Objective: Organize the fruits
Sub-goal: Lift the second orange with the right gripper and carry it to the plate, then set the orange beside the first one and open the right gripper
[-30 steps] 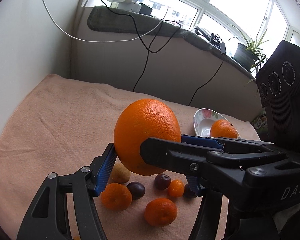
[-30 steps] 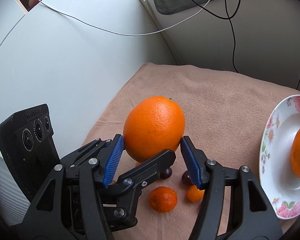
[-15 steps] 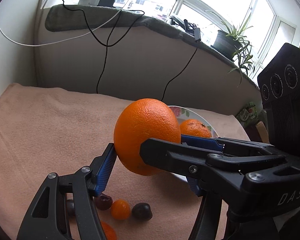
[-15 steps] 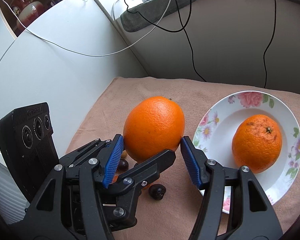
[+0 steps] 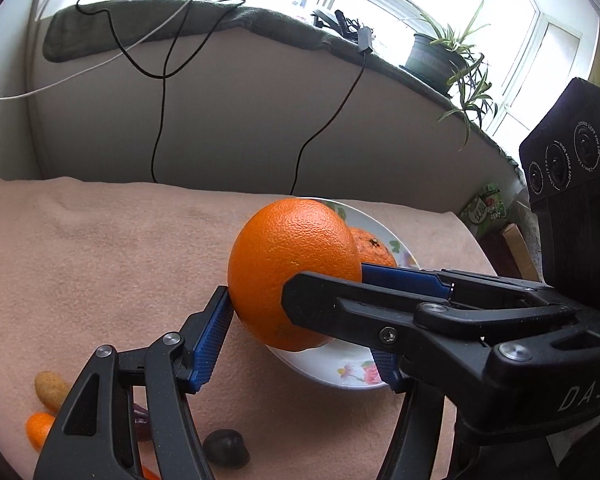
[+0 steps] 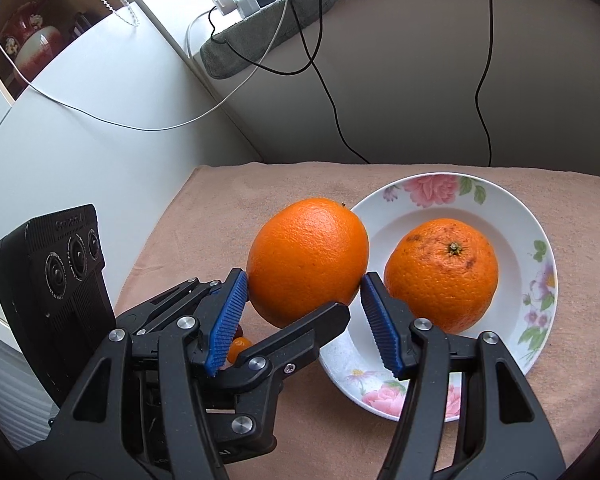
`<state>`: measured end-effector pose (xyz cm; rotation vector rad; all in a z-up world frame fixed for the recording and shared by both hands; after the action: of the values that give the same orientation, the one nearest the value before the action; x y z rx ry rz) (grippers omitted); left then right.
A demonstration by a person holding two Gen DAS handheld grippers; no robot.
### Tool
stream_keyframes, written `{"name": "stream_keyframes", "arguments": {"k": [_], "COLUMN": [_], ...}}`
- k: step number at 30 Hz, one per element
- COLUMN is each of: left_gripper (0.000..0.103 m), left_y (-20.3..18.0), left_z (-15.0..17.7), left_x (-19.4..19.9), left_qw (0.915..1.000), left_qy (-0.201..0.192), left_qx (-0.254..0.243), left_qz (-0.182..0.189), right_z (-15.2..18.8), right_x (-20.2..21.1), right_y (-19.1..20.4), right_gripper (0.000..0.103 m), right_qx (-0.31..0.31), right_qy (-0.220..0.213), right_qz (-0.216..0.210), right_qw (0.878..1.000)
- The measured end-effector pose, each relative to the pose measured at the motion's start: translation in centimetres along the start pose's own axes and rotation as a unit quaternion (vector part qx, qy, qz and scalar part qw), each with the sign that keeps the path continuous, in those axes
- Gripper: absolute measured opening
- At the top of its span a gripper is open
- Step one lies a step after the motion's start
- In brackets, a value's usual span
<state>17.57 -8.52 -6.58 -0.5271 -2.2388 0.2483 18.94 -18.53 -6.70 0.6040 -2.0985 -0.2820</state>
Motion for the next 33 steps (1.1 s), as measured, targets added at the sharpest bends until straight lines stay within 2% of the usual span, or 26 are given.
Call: {"name": "stream_keyframes", "arguments": {"k": [9, 15, 25, 30, 33], "left_gripper": [0.063, 0.063, 0.070, 0.070, 0.070], "left_y": [0.0, -0.5, 0.0, 0.4, 0.7], "left_z": [0.5, 0.8, 1.4, 1.8, 2.0], "left_x": [-0.7, -0.3, 0.8, 2.1, 2.9], "left_qw": [0.9999, 0.9997, 0.9998, 0.9998, 0.9998], "left_qy": [0.015, 0.018, 0.013, 0.006, -0.001], "left_qx": [0.000, -0.019, -0.011, -0.007, -0.004], "left_qz": [0.002, -0.003, -0.013, -0.017, -0.018], "right_z": [-1.2, -1.1, -0.1, 0.4, 0.8], "right_x": [1.7, 2.2, 3.2, 4.0, 4.4], "right_y": [-0.8, -1.4, -1.6, -1.8, -1.9], "right_gripper": [0.062, 0.062, 0.062, 0.074, 0.074], "right_qx": [-0.006, -0.014, -0.022, -0.031, -0.037], "right_qy": [-0.034, -0.037, -0.045, -0.054, -0.059], "right_qz": [0.004, 0.003, 0.005, 0.007, 0.005], "right_qw": [0.999, 0.999, 0.999, 0.998, 0.998]}}
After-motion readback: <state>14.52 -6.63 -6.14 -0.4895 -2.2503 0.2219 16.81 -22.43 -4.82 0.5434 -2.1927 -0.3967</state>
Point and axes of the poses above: each gripper's, at about its wrist camera, not at the fingertips, and x roughly against the way its jaws point, y to its left, z to its underside, the point moved 2 cm from there along -x, roughly the way its jaws point, and after that the axes turned 1 degree about y, right-handed, at the moved point
